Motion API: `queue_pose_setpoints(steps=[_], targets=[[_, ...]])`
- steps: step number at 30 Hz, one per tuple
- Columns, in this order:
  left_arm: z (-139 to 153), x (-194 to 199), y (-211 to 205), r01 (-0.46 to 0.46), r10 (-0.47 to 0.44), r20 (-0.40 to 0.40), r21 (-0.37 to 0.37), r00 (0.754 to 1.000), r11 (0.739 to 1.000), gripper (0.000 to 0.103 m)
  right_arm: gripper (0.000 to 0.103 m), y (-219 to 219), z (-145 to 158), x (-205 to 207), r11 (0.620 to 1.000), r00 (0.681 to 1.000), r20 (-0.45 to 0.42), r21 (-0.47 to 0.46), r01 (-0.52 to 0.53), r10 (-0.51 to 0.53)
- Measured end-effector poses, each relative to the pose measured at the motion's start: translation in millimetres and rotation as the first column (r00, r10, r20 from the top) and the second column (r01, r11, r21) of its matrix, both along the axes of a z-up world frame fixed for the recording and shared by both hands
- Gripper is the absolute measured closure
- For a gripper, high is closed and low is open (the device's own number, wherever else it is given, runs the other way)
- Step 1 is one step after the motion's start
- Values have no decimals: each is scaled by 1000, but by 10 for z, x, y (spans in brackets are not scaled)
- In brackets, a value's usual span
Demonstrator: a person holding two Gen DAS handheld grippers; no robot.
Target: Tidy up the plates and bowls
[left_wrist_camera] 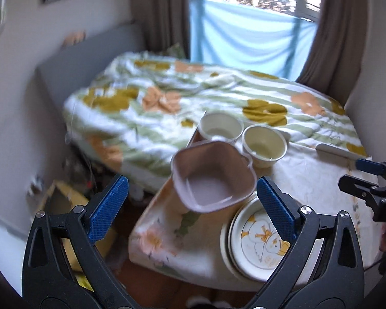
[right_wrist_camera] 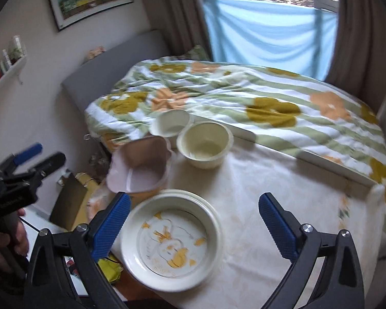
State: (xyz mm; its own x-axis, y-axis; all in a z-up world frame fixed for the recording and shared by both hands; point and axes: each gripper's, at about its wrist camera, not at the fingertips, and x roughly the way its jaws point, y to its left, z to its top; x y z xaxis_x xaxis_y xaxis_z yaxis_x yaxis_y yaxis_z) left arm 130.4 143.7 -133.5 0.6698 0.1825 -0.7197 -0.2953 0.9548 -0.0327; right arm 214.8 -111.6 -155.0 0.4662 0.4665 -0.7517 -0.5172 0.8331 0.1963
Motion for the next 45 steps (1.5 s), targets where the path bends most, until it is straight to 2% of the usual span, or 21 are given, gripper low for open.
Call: queue_pose_setpoints(steps=[3, 6, 14, 16, 18, 20, 22, 23, 26, 28, 29, 30, 34, 39, 45], targets=[[-208, 39, 285, -60, 54, -61, -98, 997, 993, 3, 4, 257, -146, 180, 999, 998, -54, -13, -45, 44], [-427, 134, 459, -88, 72, -101, -166, 992, 982, 3, 4, 476, -340, 328, 996, 990, -108, 4, -88, 88], [-1142, 592, 716, -122, 60, -233, -264, 971, 957, 5, 6, 1095, -897, 754, 986, 963, -225, -35, -164, 152], [-1331, 720, 774, -129, 46, -268, -301, 962, 945, 11, 26, 1198, -1076, 881, 985, 948, -280, -37, -169, 152], [-1491, 823, 816, -130, 28, -300, -327, 954, 936, 27, 34, 1262, -1254, 1005, 986, 931, -336, -25, -162, 144], [-1617, 908, 829, -122, 4, -320, -351, 948, 928, 37, 42, 1314, -1367, 1080, 988, 920, -369, -29, -154, 132], [-1731, 978, 840, -118, -15, -331, -378, 944, 918, 39, 48, 1350, -1458, 1131, 988, 913, -389, -37, -151, 125], [-1755, 1012, 844, -116, -21, -333, -384, 943, 916, 40, 48, 1357, -1483, 1144, 987, 910, -395, -40, -153, 125], [-1825, 1107, 849, -103, -42, -342, -395, 939, 913, 56, 52, 1387, -1559, 1188, 986, 908, -403, -59, -154, 117], [-1864, 1170, 833, -91, -60, -349, -400, 935, 912, 71, 65, 1392, -1597, 1210, 987, 902, -416, -55, -149, 113], [-1872, 1187, 830, -85, -68, -350, -402, 934, 912, 82, 70, 1381, -1605, 1220, 987, 901, -420, -58, -148, 111], [-1880, 1205, 824, -76, -77, -348, -406, 934, 911, 86, 74, 1380, -1615, 1221, 987, 900, -422, -62, -146, 106], [-1867, 1239, 792, -52, -95, -350, -389, 932, 920, 88, 87, 1390, -1601, 1205, 986, 905, -410, -60, -152, 115], [-1837, 1226, 800, -38, -102, -346, -374, 933, 927, 88, 88, 1390, -1565, 1165, 985, 914, -387, -68, -156, 118], [-1666, 1177, 775, -14, -99, -323, -330, 941, 944, 88, 88, 1399, -1504, 1095, 987, 922, -368, -56, -151, 120]])
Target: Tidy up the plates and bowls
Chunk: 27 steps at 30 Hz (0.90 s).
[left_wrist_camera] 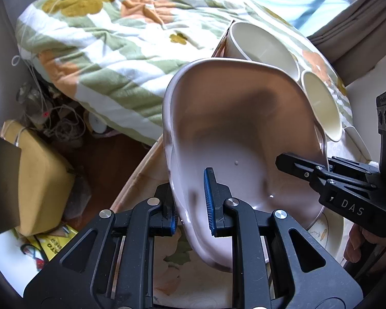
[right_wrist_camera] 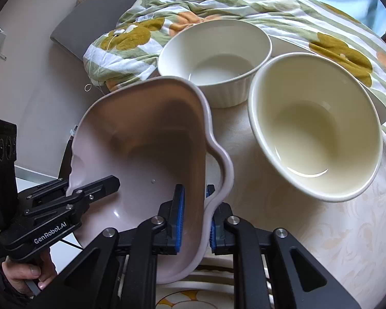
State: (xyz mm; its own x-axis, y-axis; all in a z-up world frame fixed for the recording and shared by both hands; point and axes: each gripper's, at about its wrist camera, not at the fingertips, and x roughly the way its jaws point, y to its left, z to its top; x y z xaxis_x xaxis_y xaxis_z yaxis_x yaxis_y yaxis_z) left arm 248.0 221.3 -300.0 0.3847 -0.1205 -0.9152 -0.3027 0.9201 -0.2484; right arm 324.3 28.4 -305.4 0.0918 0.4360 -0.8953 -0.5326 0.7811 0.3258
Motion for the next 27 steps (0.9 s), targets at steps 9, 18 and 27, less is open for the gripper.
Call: queue_pose_setpoints(steps=[9, 18, 27], targets=[[622, -168, -339, 44, -53, 83, 114, 995, 993, 88, 88, -207, 445, -230, 998, 997, 80, 60, 9, -14], [1152, -408, -1286, 135, -157, 150, 143, 976, 980, 88, 88, -1110, 984, -681, 991, 981, 162, 97, 95, -110], [1106, -677, -2765, 324, -333, 145, 82, 932, 943, 88, 88, -2469, 1088, -1269, 961, 943, 185, 60, 271, -278]])
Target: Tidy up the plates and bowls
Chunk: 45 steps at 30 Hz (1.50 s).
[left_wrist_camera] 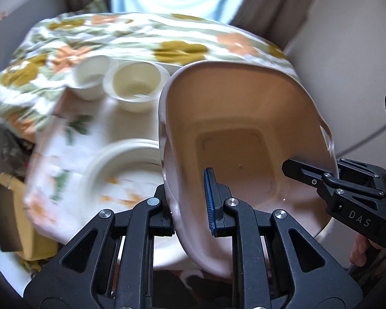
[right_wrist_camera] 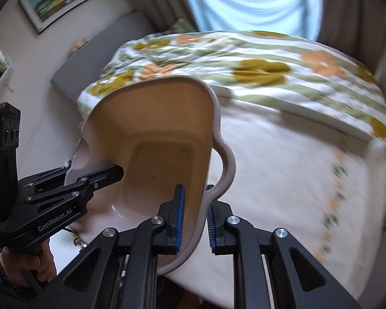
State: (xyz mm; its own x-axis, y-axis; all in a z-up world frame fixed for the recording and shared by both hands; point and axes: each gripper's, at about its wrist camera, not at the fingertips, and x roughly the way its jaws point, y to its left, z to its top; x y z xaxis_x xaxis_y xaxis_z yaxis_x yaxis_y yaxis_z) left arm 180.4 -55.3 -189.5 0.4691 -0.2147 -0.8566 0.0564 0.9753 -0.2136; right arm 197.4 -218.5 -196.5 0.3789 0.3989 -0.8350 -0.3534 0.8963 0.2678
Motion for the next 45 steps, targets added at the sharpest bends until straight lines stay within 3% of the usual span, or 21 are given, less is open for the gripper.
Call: queue_pose_setpoints(steps=[8, 14, 24, 37, 38, 41, 44, 45], targets=[[-223, 82, -1006, 166, -168, -54, -51, 984, 985, 88, 88, -1031, -110, -232, 981, 982, -15, -47, 187, -188], [-610, 318, -1520, 221, -223, -96, -28, 970, 975, 88, 88, -1403, -419, -129, 962, 962, -46, -55, 266, -269], [-1095, 474, -1723, 269, -266, -121, 5, 956, 963, 88, 88, -1692, -1022, -16, 951, 946, -97, -31, 307, -308], [-1200, 520, -1835, 316, -303, -147, 76, 942, 946, 87, 87, -1849, -1161, 21, 932, 924, -147, 27, 361, -354], [-1213, 527, -1848, 320, -306, -153, 79, 940, 944, 87, 85, -1865, -1171, 25, 928, 920, -156, 44, 369, -359], [-1245, 530, -1895, 334, -318, -158, 91, 935, 938, 87, 53, -1916, -1195, 21, 913, 907, -172, 76, 402, -385], [-1253, 533, -1931, 341, -323, -149, 112, 934, 933, 84, 48, -1966, -1227, 2, 896, 894, -193, 112, 430, -405], [-1252, 532, -1942, 343, -325, -147, 122, 934, 931, 76, 48, -1984, -1233, -6, 890, 891, -195, 125, 438, -411]])
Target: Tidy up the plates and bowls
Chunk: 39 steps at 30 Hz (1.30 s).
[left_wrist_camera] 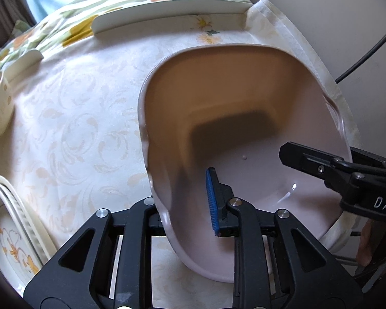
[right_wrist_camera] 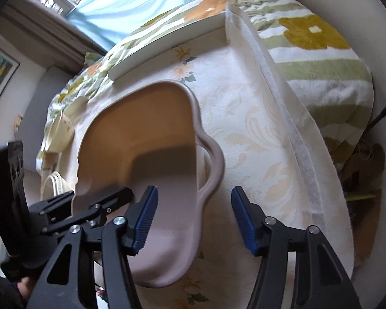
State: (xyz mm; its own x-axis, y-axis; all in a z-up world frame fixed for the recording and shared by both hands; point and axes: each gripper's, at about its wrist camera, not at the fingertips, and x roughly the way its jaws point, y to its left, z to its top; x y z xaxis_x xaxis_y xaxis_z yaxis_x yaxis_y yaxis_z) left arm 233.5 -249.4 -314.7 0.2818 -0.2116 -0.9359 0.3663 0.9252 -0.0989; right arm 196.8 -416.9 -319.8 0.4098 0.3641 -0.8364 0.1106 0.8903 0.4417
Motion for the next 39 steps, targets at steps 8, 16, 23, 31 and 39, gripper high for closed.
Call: queue_pose_setpoints(steps=[8, 16, 23, 31, 39], targets=[[62, -24, 46, -21, 20, 37, 11, 999, 1000, 14, 48, -34, 37, -19, 1000, 1000, 14, 18, 17, -17], [435, -195, 240, -48, 46, 77, 17, 996, 999, 14, 48, -46, 448, -199, 997, 998, 62, -74, 26, -22], [1219, -686, 851, -160, 151, 250, 19, 957, 987, 14, 43, 192, 1019, -413, 995, 982, 172, -79, -65, 78], [1851, -1029, 1830, -384, 369, 394, -42, 842, 922, 3, 7, 956, 1429, -244, 967, 908, 332, -101, -235, 255], [1969, -709, 2730, -506, 514, 355, -122, 781, 854, 3, 7, 1759, 1641, 323, 927, 875, 311, -184, -328, 371]])
